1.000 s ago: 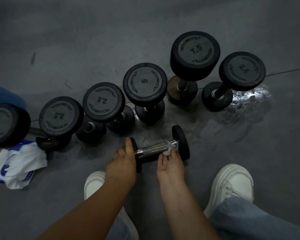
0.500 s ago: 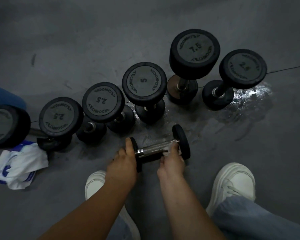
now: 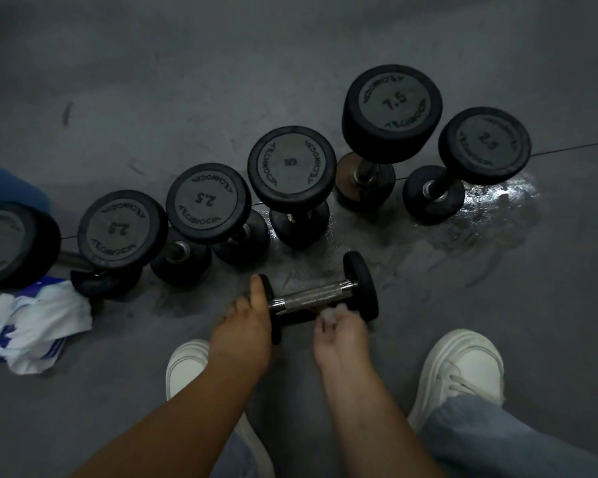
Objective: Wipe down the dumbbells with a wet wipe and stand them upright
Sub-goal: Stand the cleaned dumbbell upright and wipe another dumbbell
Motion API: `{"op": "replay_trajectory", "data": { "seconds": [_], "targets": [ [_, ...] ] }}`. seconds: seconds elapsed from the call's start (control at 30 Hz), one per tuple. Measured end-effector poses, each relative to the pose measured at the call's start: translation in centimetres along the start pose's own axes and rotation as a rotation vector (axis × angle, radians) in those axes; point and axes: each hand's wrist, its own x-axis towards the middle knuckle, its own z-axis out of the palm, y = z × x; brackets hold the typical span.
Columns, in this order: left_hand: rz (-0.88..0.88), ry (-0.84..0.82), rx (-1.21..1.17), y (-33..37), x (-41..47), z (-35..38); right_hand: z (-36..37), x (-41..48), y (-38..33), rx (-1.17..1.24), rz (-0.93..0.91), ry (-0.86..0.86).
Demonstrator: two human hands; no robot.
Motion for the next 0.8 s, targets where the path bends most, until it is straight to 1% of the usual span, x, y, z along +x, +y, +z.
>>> {"op": "replay_trajectory", "data": {
  "seconds": [0.07,0.17,0.2,0.27,0.33,0.47,0.53,0.7,0.8],
  "targets": [
    [-0.008,-0.004,-0.006,0.0,0.1,0.1,0.7,-0.1,-0.6,0.133,-0.021,-0.025],
    [-0.014,0.009,0.002,0.1,0.2,0.1,0.4,-0.5,-0.4,0.169,-0.045,-0.081],
    [-0.013,0.015,0.001,0.1,0.2,0.1,0.3,-0.7,-0.2,0.182,-0.066,-0.075],
    [-0.011,0.015,-0.010,0.1,0.2,0.2,0.3,-1.4,0.0,0.139,-0.094,-0.039],
    [-0.017,0.014,-0.017,0.0,0.1,0.3,0.7,-0.7,0.0,0.083,-0.082,-0.008],
    [-0.022,0.021,-0.033,0.1,0.1,0.4,3.1,0.7,-0.5,-0.008,-0.042,-0.019],
    [-0.024,0.016,-0.028,-0.1,0.2,0.2,3.7,0.4,-0.6,0.002,-0.057,0.015],
    [0.006,0.043,-0.022,0.1,-0.2,0.3,2.2,-0.2,0.3,-0.038,-0.199,-0.040],
    [-0.015,0.021,-0.032,0.0,0.0,0.2,3.3,0.5,-0.2,0.024,-0.139,-0.015]
  ]
}}
